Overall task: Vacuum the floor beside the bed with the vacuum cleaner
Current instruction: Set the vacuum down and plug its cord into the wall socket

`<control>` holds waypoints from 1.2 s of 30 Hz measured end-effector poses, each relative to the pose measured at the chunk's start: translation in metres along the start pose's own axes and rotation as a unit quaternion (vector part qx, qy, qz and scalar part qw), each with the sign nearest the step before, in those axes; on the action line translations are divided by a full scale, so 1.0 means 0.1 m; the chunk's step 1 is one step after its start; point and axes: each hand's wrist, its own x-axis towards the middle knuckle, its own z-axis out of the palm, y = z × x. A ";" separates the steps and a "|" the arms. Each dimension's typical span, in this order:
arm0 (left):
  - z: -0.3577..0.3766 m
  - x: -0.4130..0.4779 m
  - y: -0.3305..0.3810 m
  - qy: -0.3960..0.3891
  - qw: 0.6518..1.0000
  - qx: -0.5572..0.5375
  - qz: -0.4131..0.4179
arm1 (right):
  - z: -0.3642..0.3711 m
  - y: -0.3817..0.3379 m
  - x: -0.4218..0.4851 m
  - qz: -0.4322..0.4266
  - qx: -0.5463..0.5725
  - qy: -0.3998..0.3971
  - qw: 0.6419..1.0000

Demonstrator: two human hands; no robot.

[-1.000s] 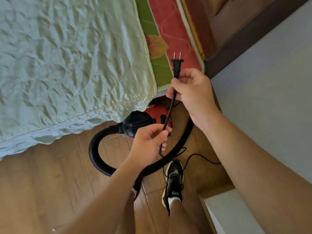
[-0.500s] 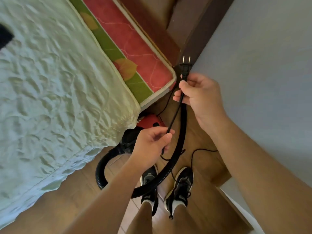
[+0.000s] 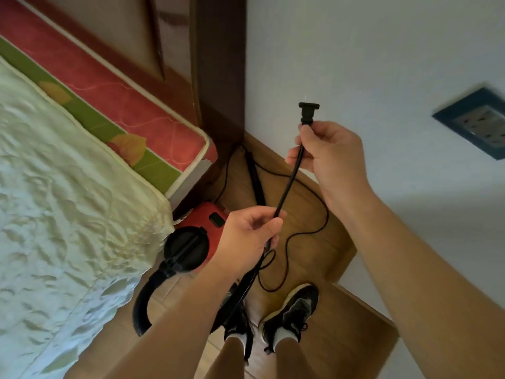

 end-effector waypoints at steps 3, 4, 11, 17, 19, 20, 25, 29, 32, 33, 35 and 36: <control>0.20 0.02 0.02 -0.011 1.000 -0.005 -0.009 | -0.25 -0.01 -0.02 0.002 0.022 0.022 1.000; 0.26 0.02 0.02 -0.016 1.000 -0.007 -0.010 | -0.32 -0.01 -0.02 0.004 0.027 0.029 0.999; 0.69 0.03 -0.08 -0.062 0.998 0.021 -0.008 | -0.86 0.10 -0.11 0.015 0.052 0.073 0.996; 1.01 0.04 -0.14 -0.097 0.994 0.047 -0.016 | -1.25 0.15 -0.16 0.021 0.065 0.103 0.992; 1.09 0.05 -0.15 -0.105 0.993 0.047 -0.023 | -1.35 0.16 -0.17 0.024 0.071 0.112 0.991; 1.13 0.05 -0.16 -0.109 0.993 0.046 -0.026 | -1.39 0.17 -0.17 0.025 0.075 0.116 0.990; 1.29 0.09 -0.15 -0.134 0.990 0.045 -0.024 | -1.58 0.17 -0.19 0.024 0.083 0.133 0.987; 1.42 0.12 -0.13 -0.156 0.987 0.027 -0.028 | -1.72 0.15 -0.18 0.023 0.095 0.150 0.984; 1.49 0.14 -0.13 -0.170 0.985 0.019 -0.028 | -1.80 0.15 -0.17 0.020 0.103 0.159 0.982; 1.51 0.14 -0.13 -0.175 0.984 0.016 -0.029 | -1.83 0.15 -0.17 0.019 0.105 0.163 0.981; 1.55 0.15 -0.11 -0.183 0.983 0.009 -0.030 | -1.87 0.15 -0.17 0.018 0.106 0.170 0.980; 1.57 0.15 -0.10 -0.185 0.982 0.008 -0.030 | -1.89 0.14 -0.17 0.019 0.106 0.174 0.979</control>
